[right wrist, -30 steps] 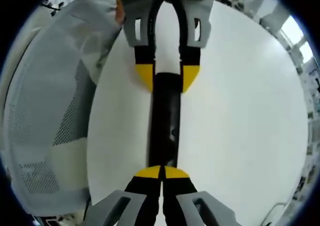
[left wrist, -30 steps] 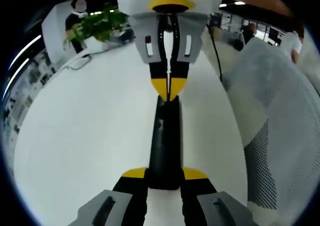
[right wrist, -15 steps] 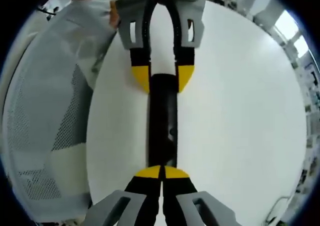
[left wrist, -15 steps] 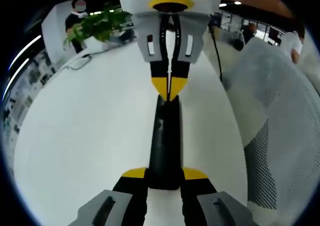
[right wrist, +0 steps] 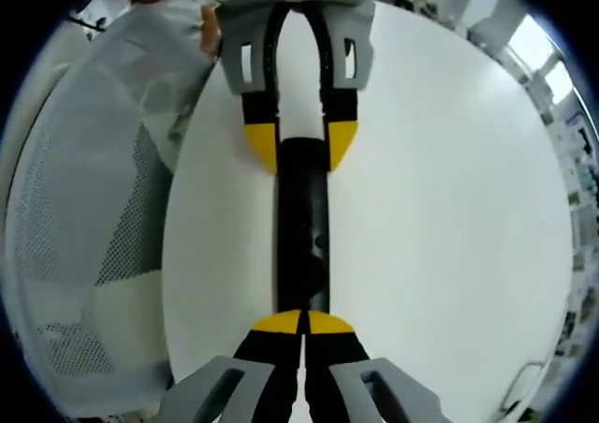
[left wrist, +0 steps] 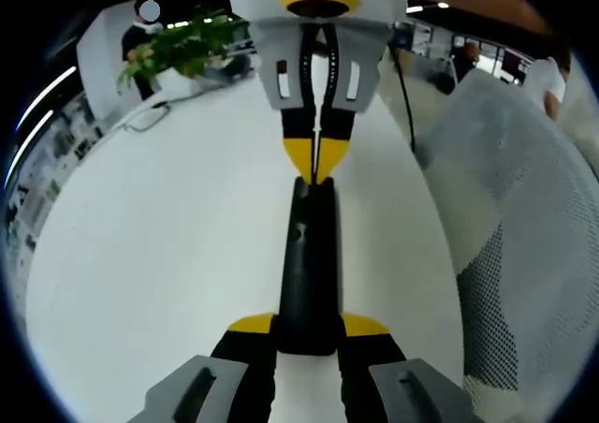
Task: Press the specified remote control buttons in sequence, fully releasing each button before pressing the next.
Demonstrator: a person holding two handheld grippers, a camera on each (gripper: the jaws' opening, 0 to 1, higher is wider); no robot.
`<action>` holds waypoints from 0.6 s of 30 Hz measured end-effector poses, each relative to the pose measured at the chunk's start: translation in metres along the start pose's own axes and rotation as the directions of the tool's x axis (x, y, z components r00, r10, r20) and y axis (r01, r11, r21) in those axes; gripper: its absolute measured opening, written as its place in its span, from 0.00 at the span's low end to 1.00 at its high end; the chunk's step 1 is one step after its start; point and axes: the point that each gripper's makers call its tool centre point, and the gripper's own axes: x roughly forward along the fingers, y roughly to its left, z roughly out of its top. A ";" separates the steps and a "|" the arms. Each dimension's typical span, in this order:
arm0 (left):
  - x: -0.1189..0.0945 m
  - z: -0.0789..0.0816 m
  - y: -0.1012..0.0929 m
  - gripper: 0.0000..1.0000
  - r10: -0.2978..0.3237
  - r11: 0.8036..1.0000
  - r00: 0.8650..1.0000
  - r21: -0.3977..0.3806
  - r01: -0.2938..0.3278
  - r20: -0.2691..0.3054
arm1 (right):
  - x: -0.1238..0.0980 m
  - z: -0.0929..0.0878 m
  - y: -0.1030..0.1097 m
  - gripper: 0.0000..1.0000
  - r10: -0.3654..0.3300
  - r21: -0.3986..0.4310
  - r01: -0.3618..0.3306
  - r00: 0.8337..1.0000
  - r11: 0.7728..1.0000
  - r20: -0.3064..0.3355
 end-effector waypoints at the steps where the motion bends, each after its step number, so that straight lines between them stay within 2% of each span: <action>1: 0.000 0.000 0.000 0.24 0.000 1.000 1.000 0.000 0.000 0.000 | -0.001 0.001 0.000 0.00 -0.001 0.002 0.001 1.000 1.000 0.003; 18: 0.000 0.000 0.001 0.24 0.000 1.000 1.000 0.000 0.000 0.000 | -0.010 0.017 -0.005 0.00 -0.011 -0.027 0.012 1.000 1.000 0.022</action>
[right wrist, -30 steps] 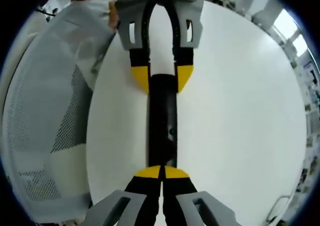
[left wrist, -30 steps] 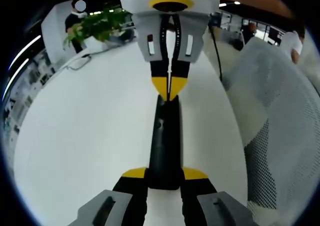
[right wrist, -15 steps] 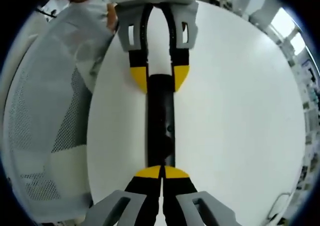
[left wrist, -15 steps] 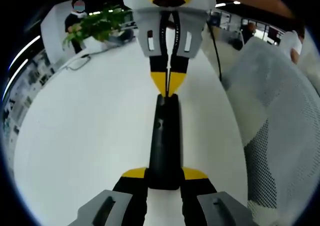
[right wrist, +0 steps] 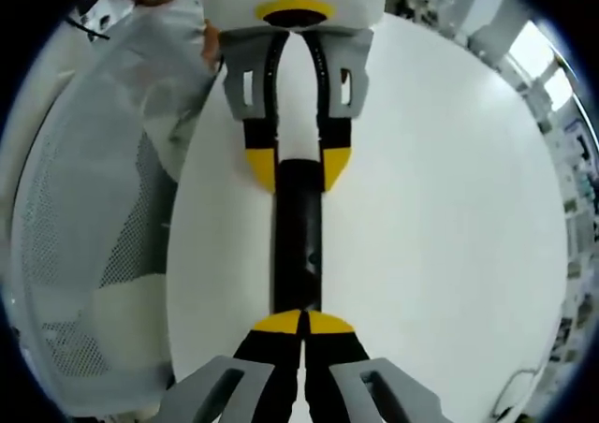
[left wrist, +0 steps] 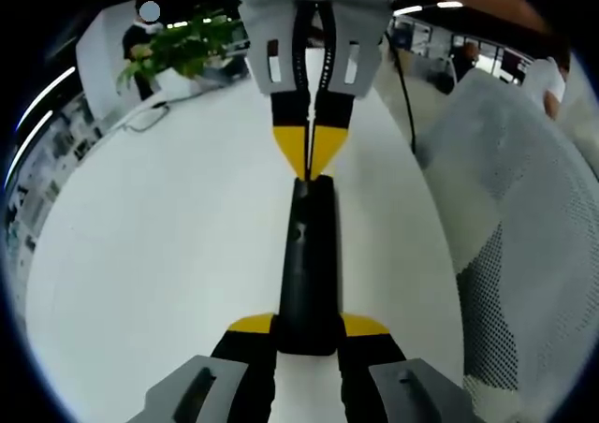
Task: Press the specified remote control buttons in sequence, fully releasing each button before pressing the next.
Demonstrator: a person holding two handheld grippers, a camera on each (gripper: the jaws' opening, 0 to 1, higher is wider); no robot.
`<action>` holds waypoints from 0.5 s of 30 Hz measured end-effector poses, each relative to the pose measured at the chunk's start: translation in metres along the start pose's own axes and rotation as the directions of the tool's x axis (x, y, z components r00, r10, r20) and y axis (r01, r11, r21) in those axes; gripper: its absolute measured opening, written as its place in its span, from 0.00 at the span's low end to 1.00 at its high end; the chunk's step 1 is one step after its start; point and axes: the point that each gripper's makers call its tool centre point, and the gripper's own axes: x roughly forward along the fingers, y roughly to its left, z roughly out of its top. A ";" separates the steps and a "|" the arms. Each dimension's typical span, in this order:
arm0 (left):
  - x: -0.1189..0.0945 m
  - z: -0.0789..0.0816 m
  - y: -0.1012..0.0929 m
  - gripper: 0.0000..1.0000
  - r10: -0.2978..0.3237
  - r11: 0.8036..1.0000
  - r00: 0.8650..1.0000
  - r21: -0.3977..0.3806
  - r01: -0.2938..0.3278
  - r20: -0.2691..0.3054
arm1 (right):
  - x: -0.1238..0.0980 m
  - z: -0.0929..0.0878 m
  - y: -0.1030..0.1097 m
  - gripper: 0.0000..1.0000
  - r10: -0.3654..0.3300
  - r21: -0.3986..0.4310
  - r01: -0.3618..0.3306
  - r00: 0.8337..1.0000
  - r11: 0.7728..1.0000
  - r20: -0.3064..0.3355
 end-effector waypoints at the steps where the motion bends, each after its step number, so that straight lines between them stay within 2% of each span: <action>1: 0.000 0.000 0.000 0.24 0.000 1.000 1.000 0.000 0.000 0.000 | 0.000 0.001 -0.001 0.00 -0.001 0.000 0.001 1.000 1.000 0.003; 15: -0.001 0.001 0.000 0.24 0.002 1.000 1.000 -0.002 -0.002 0.001 | 0.002 0.011 0.000 0.00 0.003 -0.011 -0.003 1.000 1.000 0.007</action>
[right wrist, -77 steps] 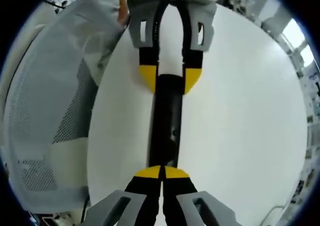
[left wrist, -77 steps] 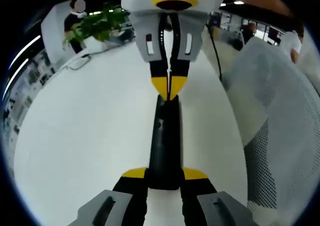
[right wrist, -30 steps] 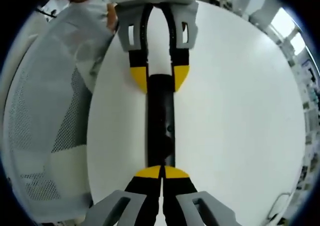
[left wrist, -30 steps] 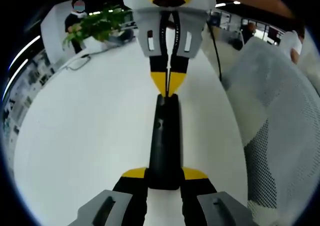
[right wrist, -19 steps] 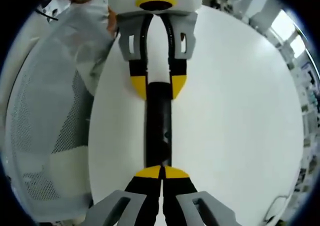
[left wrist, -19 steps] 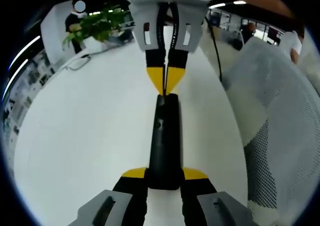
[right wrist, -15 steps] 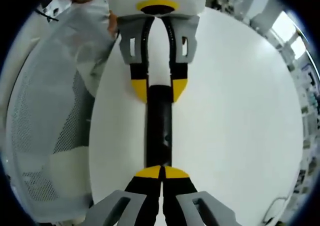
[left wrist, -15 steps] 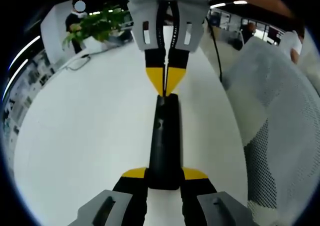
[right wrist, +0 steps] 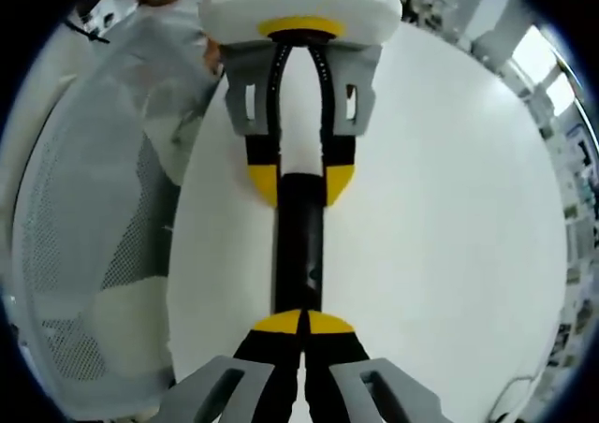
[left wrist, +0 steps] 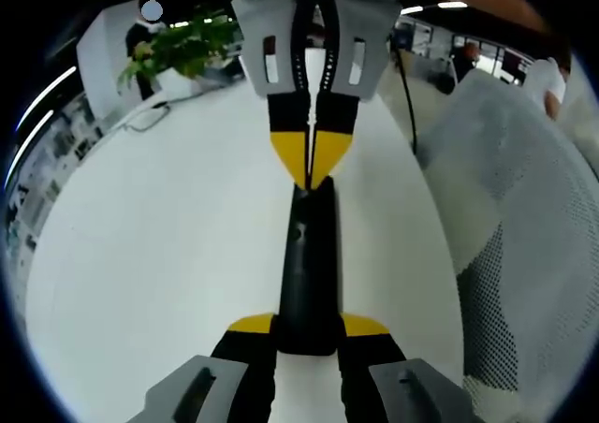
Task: Press the specified remote control buttons in sequence, fully releasing each button before pressing the next.
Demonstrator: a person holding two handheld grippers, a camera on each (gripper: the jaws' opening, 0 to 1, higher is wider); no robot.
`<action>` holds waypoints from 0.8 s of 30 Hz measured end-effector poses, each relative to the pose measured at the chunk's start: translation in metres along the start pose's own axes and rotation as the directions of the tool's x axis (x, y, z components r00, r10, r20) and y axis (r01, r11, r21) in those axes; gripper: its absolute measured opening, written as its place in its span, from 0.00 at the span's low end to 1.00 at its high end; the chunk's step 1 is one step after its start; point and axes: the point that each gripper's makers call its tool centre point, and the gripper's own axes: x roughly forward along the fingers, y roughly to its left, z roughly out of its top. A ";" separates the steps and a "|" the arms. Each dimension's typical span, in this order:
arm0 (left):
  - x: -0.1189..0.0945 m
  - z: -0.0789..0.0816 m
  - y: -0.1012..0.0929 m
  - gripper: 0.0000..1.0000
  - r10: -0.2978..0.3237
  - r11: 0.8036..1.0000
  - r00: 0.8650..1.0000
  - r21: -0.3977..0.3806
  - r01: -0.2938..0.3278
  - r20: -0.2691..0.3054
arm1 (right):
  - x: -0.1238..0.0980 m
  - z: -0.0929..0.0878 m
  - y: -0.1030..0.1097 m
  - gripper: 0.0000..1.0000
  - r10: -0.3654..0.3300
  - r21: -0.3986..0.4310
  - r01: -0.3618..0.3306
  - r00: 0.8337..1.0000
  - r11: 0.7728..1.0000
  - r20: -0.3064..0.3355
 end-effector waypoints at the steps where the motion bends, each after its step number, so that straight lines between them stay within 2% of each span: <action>1: 0.000 0.000 0.000 0.24 -0.001 1.000 1.000 -0.001 0.001 0.000 | 0.001 0.000 0.000 0.00 0.001 0.001 -0.001 1.000 1.000 0.001; 24: 0.000 0.000 0.001 0.24 0.005 1.000 1.000 -0.009 -0.004 0.010 | 0.016 -0.001 0.004 0.00 0.021 0.031 -0.022 1.000 0.999 0.006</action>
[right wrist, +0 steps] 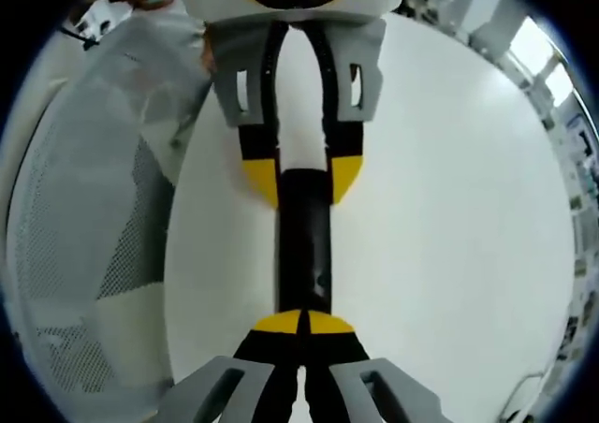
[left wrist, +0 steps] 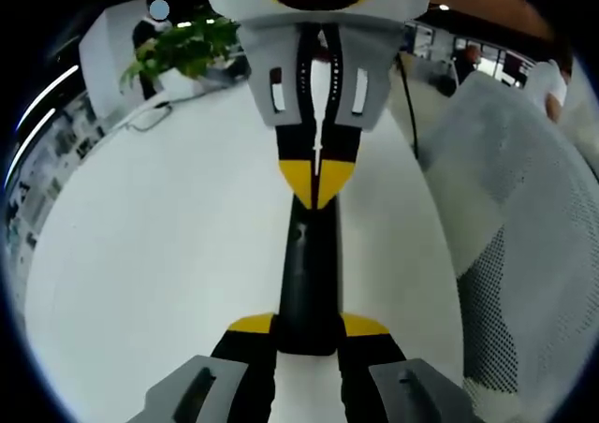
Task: Press the specified remote control buttons in sequence, fully releasing each button before pressing the next.
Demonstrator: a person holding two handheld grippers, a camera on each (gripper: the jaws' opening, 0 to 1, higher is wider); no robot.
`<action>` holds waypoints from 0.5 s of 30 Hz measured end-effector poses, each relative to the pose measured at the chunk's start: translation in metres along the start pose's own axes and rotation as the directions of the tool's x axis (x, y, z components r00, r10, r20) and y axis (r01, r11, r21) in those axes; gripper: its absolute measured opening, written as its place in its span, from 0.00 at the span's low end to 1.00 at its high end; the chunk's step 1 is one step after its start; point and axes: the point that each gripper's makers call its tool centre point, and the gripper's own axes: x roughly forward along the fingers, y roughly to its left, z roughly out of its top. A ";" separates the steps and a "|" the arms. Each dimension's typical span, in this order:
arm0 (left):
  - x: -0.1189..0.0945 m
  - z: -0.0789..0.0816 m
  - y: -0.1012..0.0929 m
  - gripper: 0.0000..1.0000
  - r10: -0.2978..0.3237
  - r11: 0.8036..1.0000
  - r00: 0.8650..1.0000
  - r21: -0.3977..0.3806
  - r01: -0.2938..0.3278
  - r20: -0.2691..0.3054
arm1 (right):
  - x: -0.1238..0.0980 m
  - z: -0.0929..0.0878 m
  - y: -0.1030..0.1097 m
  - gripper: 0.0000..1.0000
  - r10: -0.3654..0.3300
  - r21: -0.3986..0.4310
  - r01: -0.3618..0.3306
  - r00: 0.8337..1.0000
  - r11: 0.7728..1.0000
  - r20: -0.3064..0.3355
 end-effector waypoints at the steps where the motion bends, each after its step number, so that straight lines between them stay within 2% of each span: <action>1: 0.000 0.000 0.000 0.24 0.000 1.000 1.000 -0.001 0.000 0.001 | 0.000 -0.001 0.000 0.00 -0.001 0.000 0.001 1.000 1.000 -0.004; 15: 0.000 0.000 0.000 0.24 0.000 1.000 1.000 0.000 0.000 -0.001 | 0.001 -0.001 0.002 0.00 0.000 -0.003 0.000 1.000 1.000 -0.019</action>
